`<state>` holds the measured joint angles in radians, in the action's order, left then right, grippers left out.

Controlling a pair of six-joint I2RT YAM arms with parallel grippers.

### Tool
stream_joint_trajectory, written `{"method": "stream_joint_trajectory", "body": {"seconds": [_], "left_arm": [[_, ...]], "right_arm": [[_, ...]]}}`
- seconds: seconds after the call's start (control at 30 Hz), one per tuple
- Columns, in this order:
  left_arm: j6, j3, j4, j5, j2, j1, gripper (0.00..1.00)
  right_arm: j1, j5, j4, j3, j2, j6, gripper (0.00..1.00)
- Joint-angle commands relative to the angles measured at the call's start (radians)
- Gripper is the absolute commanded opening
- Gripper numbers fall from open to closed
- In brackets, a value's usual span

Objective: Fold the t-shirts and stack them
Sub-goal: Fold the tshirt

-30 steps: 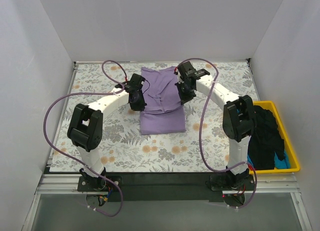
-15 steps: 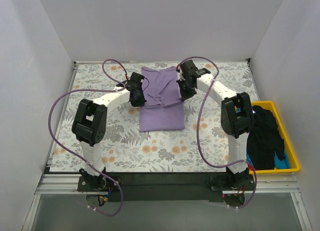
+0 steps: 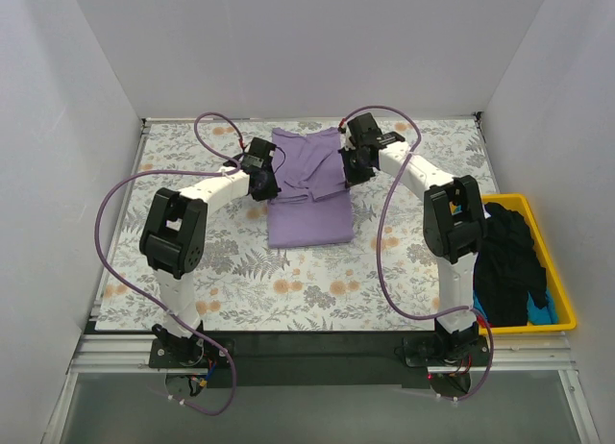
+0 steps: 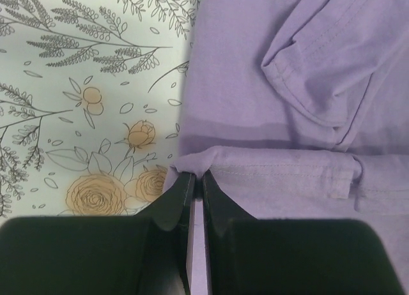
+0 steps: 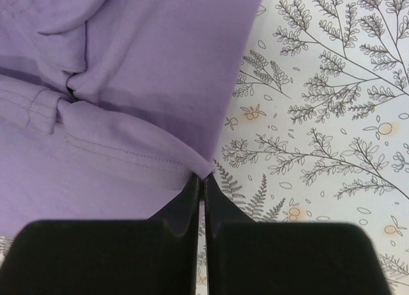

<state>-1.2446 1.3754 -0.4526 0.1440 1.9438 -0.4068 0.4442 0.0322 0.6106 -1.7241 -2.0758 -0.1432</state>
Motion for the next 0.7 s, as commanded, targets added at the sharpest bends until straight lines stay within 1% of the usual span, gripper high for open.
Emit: {"method": "stream_joint_trajectory", "body": {"seconds": [0.0, 0.17, 0.23, 0.27, 0.3, 0.33, 0.37, 0.4, 0.43, 0.47, 0.53, 0.57, 0.6, 0.67], "left_arm": [[0.014, 0.033, 0.051, 0.034, 0.017, 0.006, 0.00], [0.014, 0.030, 0.078, 0.055, 0.038, 0.008, 0.00], [0.014, 0.034, 0.081, 0.057, 0.044, 0.006, 0.01], [0.013, 0.036, 0.083, 0.057, 0.047, 0.006, 0.04], [0.011, 0.037, 0.086, 0.055, 0.047, 0.008, 0.08], [0.011, 0.040, 0.086, 0.057, 0.044, 0.006, 0.16], [0.011, 0.040, 0.084, 0.057, 0.040, 0.006, 0.20], [0.013, 0.043, 0.084, 0.054, 0.035, 0.006, 0.24], [0.020, 0.054, 0.083, 0.049, 0.020, 0.006, 0.33], [0.019, 0.059, 0.072, 0.046, 0.006, 0.006, 0.37], [0.013, 0.054, 0.065, 0.045, -0.047, 0.005, 0.45], [0.005, 0.048, 0.065, 0.045, -0.069, -0.001, 0.53], [-0.001, 0.039, 0.065, 0.046, -0.094, -0.007, 0.56], [-0.018, -0.004, 0.063, 0.049, -0.164, -0.033, 0.59]], "right_arm": [[-0.007, 0.014, -0.066, -0.005, -0.023, -0.004, 0.01], [-0.013, 0.006, -0.110, 0.008, -0.044, -0.009, 0.02], [-0.018, 0.005, -0.121, 0.008, -0.052, -0.009, 0.06], [-0.018, 0.006, -0.124, 0.006, -0.055, -0.009, 0.12], [-0.018, 0.006, -0.124, 0.003, -0.053, -0.009, 0.18], [-0.018, 0.008, -0.123, -0.002, -0.052, -0.009, 0.24], [-0.019, 0.009, -0.124, -0.002, -0.047, -0.009, 0.29], [-0.018, 0.012, -0.127, 0.000, -0.031, -0.013, 0.31], [-0.018, 0.020, -0.130, 0.004, -0.018, -0.013, 0.33], [-0.016, 0.020, -0.132, 0.009, -0.006, -0.024, 0.36], [-0.012, 0.015, -0.150, 0.040, 0.048, -0.032, 0.38], [-0.010, 0.015, -0.163, 0.055, 0.068, -0.036, 0.39], [-0.001, 0.020, -0.187, 0.072, 0.109, -0.042, 0.39], [0.007, 0.041, -0.221, 0.139, 0.147, -0.058, 0.39]]}}
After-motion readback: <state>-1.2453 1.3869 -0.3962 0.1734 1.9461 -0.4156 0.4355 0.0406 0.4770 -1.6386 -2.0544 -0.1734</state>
